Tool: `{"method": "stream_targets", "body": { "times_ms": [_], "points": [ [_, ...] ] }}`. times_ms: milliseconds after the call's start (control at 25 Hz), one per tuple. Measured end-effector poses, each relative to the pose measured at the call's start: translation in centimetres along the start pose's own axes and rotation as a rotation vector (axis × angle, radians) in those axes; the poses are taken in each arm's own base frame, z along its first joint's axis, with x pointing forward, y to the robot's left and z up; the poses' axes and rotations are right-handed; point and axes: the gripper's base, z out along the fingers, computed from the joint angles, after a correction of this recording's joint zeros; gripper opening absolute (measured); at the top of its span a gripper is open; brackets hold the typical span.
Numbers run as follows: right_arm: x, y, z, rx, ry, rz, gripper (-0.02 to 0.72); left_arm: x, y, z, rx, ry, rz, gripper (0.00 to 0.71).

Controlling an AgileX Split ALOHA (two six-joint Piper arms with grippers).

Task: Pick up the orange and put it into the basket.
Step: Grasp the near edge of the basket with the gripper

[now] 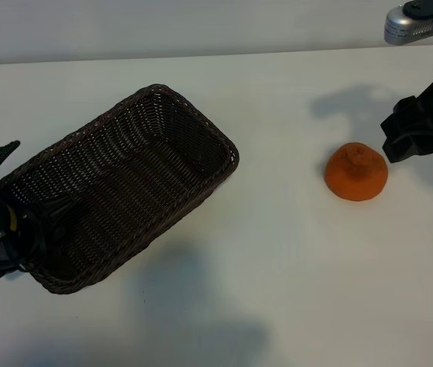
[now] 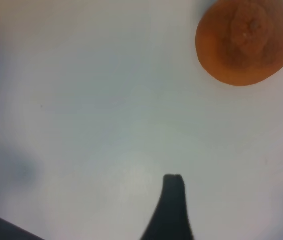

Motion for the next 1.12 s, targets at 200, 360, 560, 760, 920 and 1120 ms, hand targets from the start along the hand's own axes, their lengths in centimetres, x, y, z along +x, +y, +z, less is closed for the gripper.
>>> {"method": "stream_targets", "body": {
  "times_ms": [200, 360, 560, 760, 920, 1120],
  "points": [
    [0.0, 0.0, 0.0, -0.001, 0.000, 0.001, 0.596, -0.1, -0.2, 0.0, 0.017, -0.007, -0.009, 0.596],
    [0.0, 0.0, 0.0, -0.002, 0.001, 0.001, 0.596, -0.1, -0.2, 0.0, 0.026, -0.010, -0.010, 0.596],
    [0.0, 0.0, 0.0, -0.003, 0.002, 0.001, 0.596, 0.0, -0.3, 0.6, 0.011, 0.004, -0.005, 0.596],
    [0.0, 0.0, 0.0, -0.004, 0.002, 0.001, 0.596, 0.2, -0.5, 1.1, 0.003, 0.025, -0.013, 0.585],
    [0.0, 0.0, 0.0, -0.004, 0.003, 0.001, 0.596, 0.2, -0.5, 1.1, 0.002, 0.026, -0.013, 0.460],
    [0.0, 0.0, 0.0, -0.004, 0.003, -0.002, 0.595, 0.2, -0.5, 1.1, 0.009, 0.026, -0.021, 0.204]
  ]
}}
